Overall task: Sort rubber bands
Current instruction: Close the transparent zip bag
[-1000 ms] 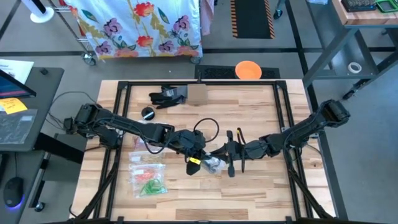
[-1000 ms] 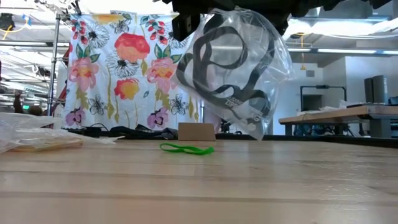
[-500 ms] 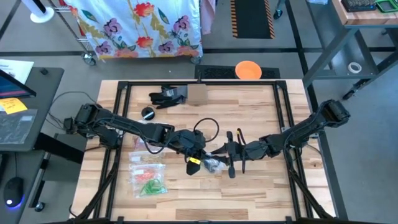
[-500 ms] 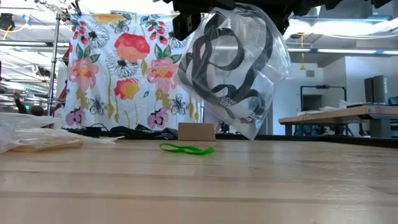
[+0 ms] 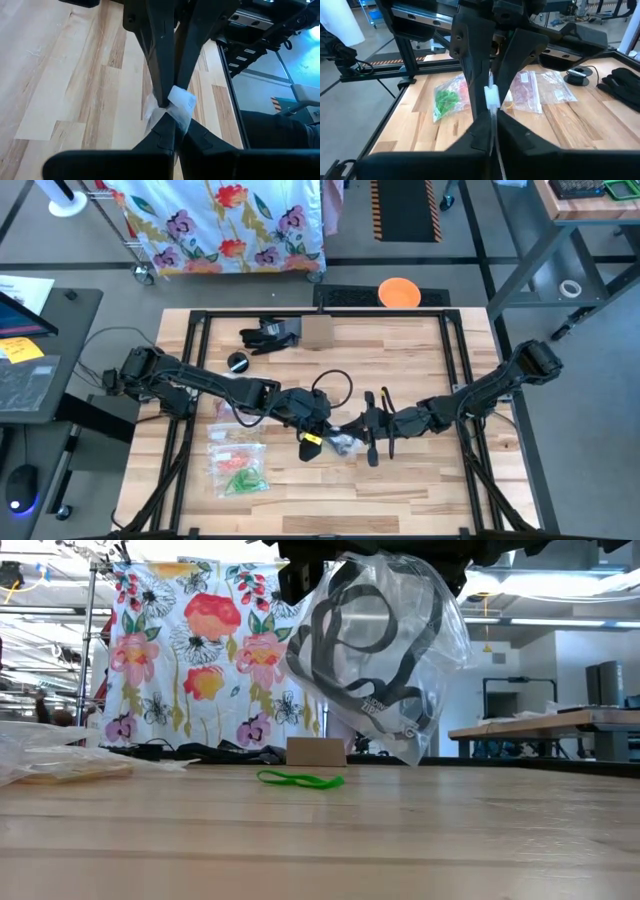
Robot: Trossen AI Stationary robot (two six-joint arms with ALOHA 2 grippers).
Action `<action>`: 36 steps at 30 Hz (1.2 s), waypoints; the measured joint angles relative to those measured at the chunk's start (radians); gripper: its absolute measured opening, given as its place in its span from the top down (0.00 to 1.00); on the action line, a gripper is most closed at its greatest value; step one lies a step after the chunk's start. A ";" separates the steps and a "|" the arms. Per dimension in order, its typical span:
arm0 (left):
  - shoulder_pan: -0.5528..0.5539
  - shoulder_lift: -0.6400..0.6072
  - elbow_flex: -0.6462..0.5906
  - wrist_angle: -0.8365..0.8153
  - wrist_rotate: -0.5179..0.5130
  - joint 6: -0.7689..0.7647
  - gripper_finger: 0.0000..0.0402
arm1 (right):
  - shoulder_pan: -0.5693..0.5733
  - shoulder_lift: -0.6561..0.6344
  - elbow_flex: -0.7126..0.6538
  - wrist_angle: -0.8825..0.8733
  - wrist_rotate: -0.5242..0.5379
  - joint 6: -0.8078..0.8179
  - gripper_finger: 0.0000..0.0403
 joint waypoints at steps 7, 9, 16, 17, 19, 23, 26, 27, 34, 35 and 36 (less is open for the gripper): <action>-0.016 0.000 0.000 0.010 -0.004 0.095 0.94 | 0.002 0.000 0.000 -0.006 0.000 0.005 0.99; -0.027 0.000 0.000 0.001 -0.024 0.138 0.88 | 0.002 0.000 0.000 -0.016 0.000 0.005 1.00; -0.052 0.000 0.000 0.004 -0.194 0.194 0.63 | 0.027 0.000 0.000 -0.023 0.005 0.014 1.00; -0.052 0.000 0.000 0.004 -0.199 0.194 0.60 | 0.033 0.000 0.000 -0.023 0.005 0.017 1.00; -0.051 0.000 0.000 0.004 -0.192 0.190 0.56 | 0.044 0.000 0.000 -0.022 0.005 0.023 1.00; -0.053 0.000 0.000 -0.001 -0.146 0.193 0.53 | 0.055 0.000 0.000 -0.023 0.004 0.023 1.00; -0.052 0.000 0.000 -0.001 -0.120 0.195 0.53 | 0.055 0.000 0.000 -0.023 0.004 0.023 1.00; -0.052 0.000 0.000 0.001 -0.110 0.197 0.54 | 0.055 0.000 0.000 -0.023 0.003 0.024 1.00; -0.053 0.000 0.000 -0.004 -0.093 0.202 0.70 | 0.043 0.000 0.000 -0.023 0.003 0.024 1.00; -0.055 0.000 0.000 -0.004 -0.094 0.202 0.75 | 0.041 0.000 0.000 -0.023 0.003 0.024 0.99; -0.055 0.000 0.000 -0.003 -0.095 0.202 0.82 | 0.037 0.000 0.000 -0.023 0.003 0.024 0.99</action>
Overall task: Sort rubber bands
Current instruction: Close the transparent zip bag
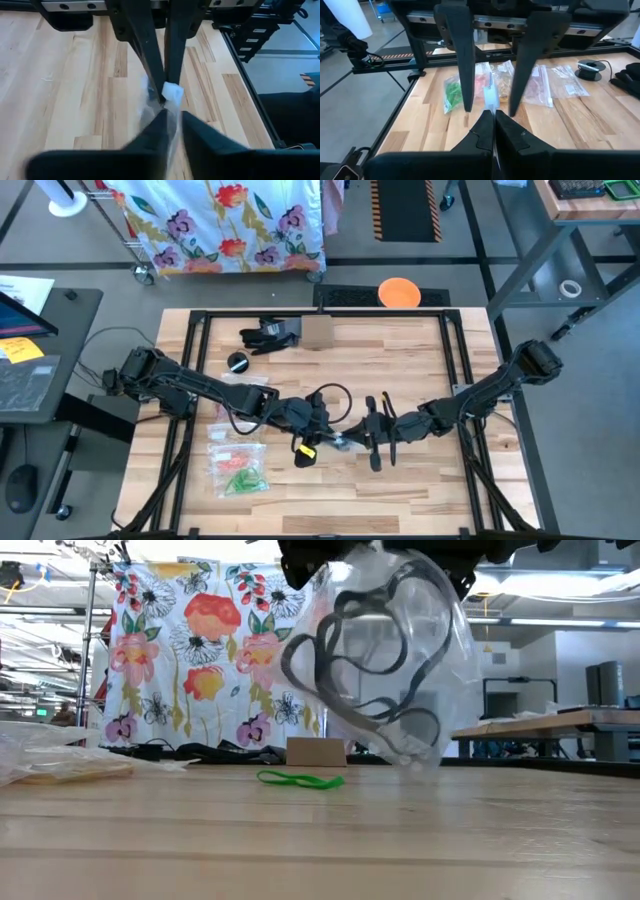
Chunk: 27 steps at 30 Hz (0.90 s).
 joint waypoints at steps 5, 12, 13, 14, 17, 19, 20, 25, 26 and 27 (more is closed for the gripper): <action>-0.001 0.000 0.000 -0.001 -0.008 -0.005 0.98 | 0.000 0.000 0.000 0.001 0.000 0.047 0.93; -0.001 0.000 0.000 -0.023 -0.013 -0.025 1.00 | -0.008 0.000 0.000 0.000 -0.089 0.088 0.82; -0.001 0.000 0.000 -0.024 -0.014 -0.031 1.00 | -0.011 0.000 0.000 0.000 -0.090 0.088 0.80; -0.001 0.000 0.000 -0.028 -0.014 -0.039 1.00 | -0.013 0.000 0.000 0.001 -0.089 0.088 0.77; -0.001 0.000 0.000 -0.045 -0.015 -0.064 1.00 | -0.022 0.000 0.002 0.000 -0.085 0.089 0.70; -0.001 0.000 0.000 -0.057 -0.016 -0.077 1.00 | -0.027 0.001 0.016 0.000 -0.084 0.088 0.66; -0.001 0.000 0.000 -0.062 -0.016 -0.081 1.00 | -0.027 0.002 0.023 0.004 -0.082 0.087 0.64; -0.001 0.000 0.000 -0.049 -0.017 -0.079 1.00 | -0.026 0.003 0.035 0.001 -0.082 0.051 0.59; -0.001 0.000 0.000 -0.041 -0.017 -0.078 1.00 | -0.027 0.003 0.035 0.001 -0.082 0.049 0.59; -0.001 0.000 0.000 -0.034 -0.017 -0.078 1.00 | -0.029 0.003 0.035 0.002 -0.082 0.038 0.59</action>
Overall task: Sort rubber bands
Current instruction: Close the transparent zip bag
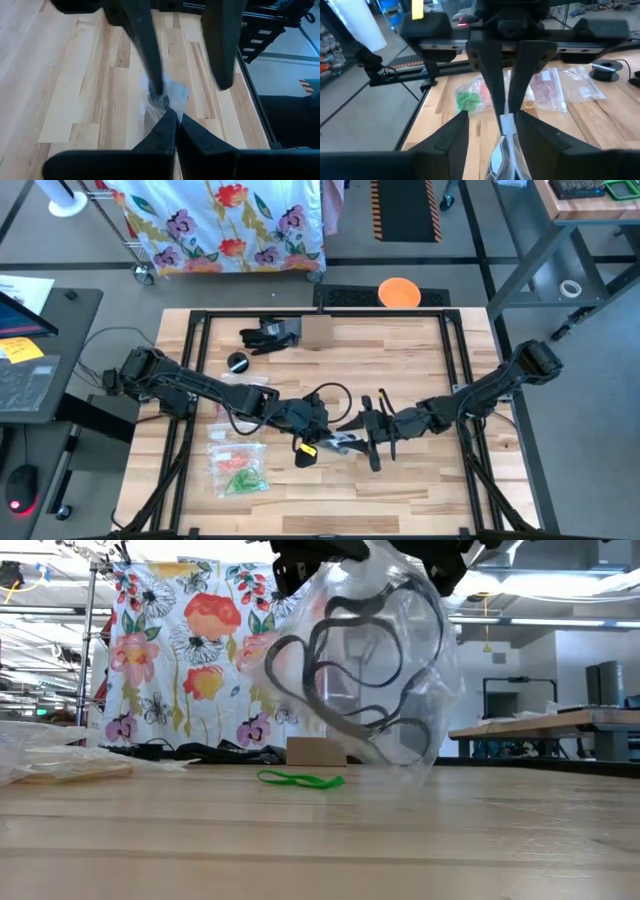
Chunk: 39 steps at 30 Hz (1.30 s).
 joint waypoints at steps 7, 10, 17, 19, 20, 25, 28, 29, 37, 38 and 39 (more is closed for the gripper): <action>0.005 0.000 0.000 0.002 0.009 -0.034 1.00 | -0.001 0.000 0.001 0.000 0.004 -0.040 0.59; 0.005 0.000 0.000 0.007 0.010 -0.043 1.00 | -0.002 0.000 0.001 -0.001 0.003 -0.040 0.59; 0.005 0.000 0.000 0.072 0.029 -0.053 1.00 | -0.003 0.000 0.001 0.000 0.004 -0.040 0.64; 0.005 0.000 0.000 0.073 0.034 -0.053 1.00 | -0.003 0.000 0.001 0.000 0.003 -0.040 0.66; 0.005 0.000 0.000 0.069 0.034 -0.053 1.00 | -0.003 0.000 0.001 0.000 0.004 -0.041 0.67; 0.005 0.000 0.000 0.066 0.036 -0.051 1.00 | -0.003 0.000 0.001 0.000 0.003 -0.043 0.71; 0.005 0.000 0.000 0.066 0.036 -0.051 1.00 | -0.003 0.000 0.001 0.000 0.003 -0.043 0.71; 0.005 0.000 0.000 0.066 0.037 -0.051 1.00 | -0.003 0.000 0.001 0.000 0.003 -0.043 0.72; 0.005 0.000 0.000 0.066 0.037 -0.050 1.00 | -0.003 0.000 0.001 -0.001 0.003 -0.051 0.88; 0.005 0.000 0.000 0.066 0.037 -0.048 1.00 | -0.003 0.000 0.001 -0.001 0.003 -0.054 0.91; 0.005 0.000 0.000 0.066 0.040 -0.043 1.00 | -0.003 0.000 0.001 -0.001 0.003 -0.054 0.94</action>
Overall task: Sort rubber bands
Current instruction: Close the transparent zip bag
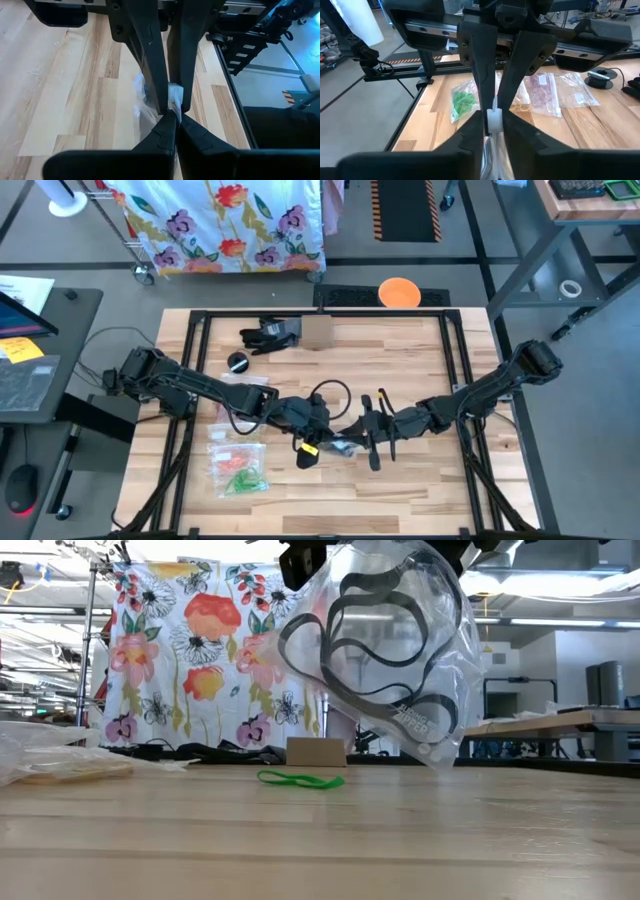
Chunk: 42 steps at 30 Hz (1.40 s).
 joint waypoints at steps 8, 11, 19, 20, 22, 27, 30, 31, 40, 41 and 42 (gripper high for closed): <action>0.000 0.000 0.000 0.002 -0.003 0.024 0.98 | 0.000 0.000 0.000 0.000 0.000 -0.008 0.96; -0.001 0.000 0.000 0.001 -0.016 0.039 0.92 | 0.000 0.000 0.000 0.000 0.000 -0.008 0.96; -0.002 -0.009 -0.001 0.001 -0.014 0.045 0.70 | 0.008 -0.002 0.002 -0.026 0.004 0.006 0.97; -0.002 -0.009 -0.002 0.000 -0.013 0.045 0.67 | 0.008 -0.002 0.002 -0.028 0.004 0.009 0.97; -0.001 -0.009 -0.002 0.000 0.000 0.044 0.64 | 0.009 -0.002 0.002 -0.033 0.003 0.013 0.97; 0.000 -0.009 -0.002 0.005 0.026 0.045 0.61 | 0.020 -0.002 0.002 -0.075 -0.004 0.025 0.97; 0.000 -0.011 -0.001 0.017 0.019 0.045 0.61 | 0.024 0.000 0.000 -0.083 -0.007 0.027 0.97; 0.000 -0.011 -0.001 0.017 0.012 0.046 0.61 | 0.024 0.000 0.000 -0.079 -0.007 0.027 0.97; 0.002 -0.011 -0.001 0.012 -0.006 0.046 0.61 | 0.020 0.000 0.000 -0.075 -0.005 0.026 0.97; 0.002 -0.011 -0.001 0.011 -0.006 0.046 0.61 | 0.020 0.000 0.000 -0.073 -0.004 0.026 0.97; 0.002 -0.011 -0.001 0.011 -0.007 0.046 0.61 | 0.020 0.000 0.000 -0.072 -0.004 0.026 0.97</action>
